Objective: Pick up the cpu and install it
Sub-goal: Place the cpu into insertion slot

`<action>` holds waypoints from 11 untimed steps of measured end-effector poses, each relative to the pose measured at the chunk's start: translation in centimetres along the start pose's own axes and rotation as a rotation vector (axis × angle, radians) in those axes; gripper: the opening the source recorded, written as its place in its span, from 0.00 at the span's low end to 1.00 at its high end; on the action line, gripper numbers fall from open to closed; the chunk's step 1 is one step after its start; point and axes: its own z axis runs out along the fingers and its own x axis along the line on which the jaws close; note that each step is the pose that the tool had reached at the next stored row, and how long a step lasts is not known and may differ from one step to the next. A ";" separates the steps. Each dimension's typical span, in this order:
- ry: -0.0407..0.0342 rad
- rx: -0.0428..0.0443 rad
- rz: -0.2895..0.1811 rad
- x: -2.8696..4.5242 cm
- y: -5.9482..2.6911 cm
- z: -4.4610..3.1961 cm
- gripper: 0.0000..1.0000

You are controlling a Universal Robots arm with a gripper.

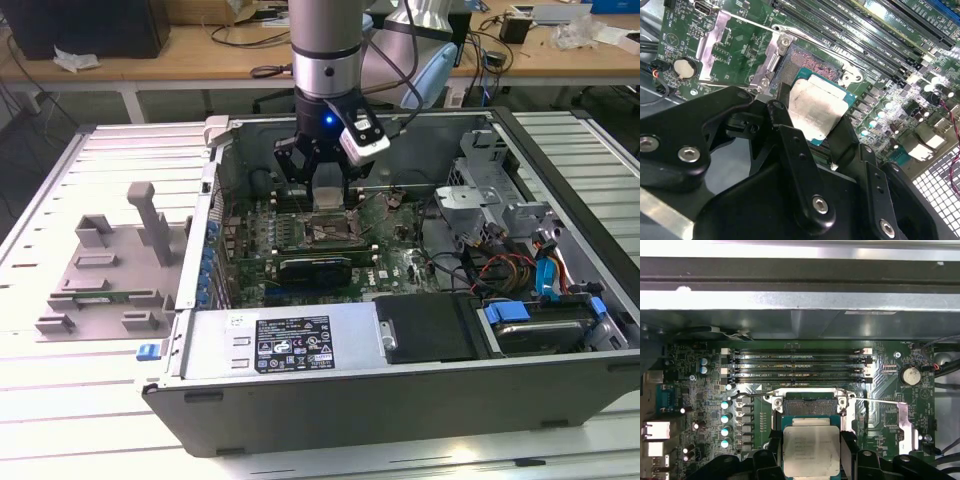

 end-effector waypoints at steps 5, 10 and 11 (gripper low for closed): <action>0.0000 0.0000 0.000 0.00 0.00 0.10 0.55; -0.0015 0.0017 0.062 0.00 0.00 0.14 0.55; -0.0023 0.0026 0.096 0.00 0.00 0.15 0.55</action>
